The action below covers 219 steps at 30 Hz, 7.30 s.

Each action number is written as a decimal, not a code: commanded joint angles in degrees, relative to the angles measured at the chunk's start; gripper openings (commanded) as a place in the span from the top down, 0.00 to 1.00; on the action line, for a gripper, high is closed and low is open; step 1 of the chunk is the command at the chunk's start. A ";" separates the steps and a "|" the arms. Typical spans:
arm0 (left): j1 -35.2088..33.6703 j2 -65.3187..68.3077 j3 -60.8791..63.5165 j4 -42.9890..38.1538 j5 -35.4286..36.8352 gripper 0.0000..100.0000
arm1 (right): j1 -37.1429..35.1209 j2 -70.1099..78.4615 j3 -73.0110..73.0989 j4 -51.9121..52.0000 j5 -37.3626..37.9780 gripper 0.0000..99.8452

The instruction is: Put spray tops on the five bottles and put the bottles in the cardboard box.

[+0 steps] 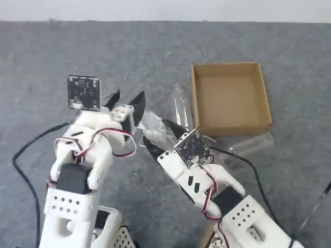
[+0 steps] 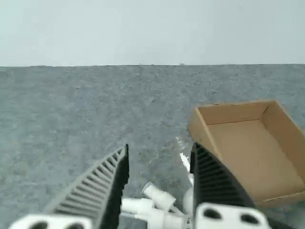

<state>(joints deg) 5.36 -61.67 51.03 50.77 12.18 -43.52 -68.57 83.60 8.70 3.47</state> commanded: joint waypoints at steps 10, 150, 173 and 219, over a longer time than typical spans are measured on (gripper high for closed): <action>-12.13 -1.14 -7.52 13.19 -8.09 0.80 | 4.26 0.84 -15.30 7.96 -4.40 0.99; -2.90 -29.19 29.67 -2.37 -17.23 0.99 | 29.49 84.53 -58.29 -22.37 -0.70 0.72; -2.90 -29.19 30.20 -2.46 -17.23 0.99 | 29.76 44.35 -59.52 18.51 -0.53 0.72; -2.99 -29.19 30.90 -2.46 -17.14 0.99 | 48.40 27.21 -38.15 67.38 48.18 0.72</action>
<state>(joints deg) 2.81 -89.89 82.59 49.89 -4.70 5.63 -41.32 45.80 71.30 37.58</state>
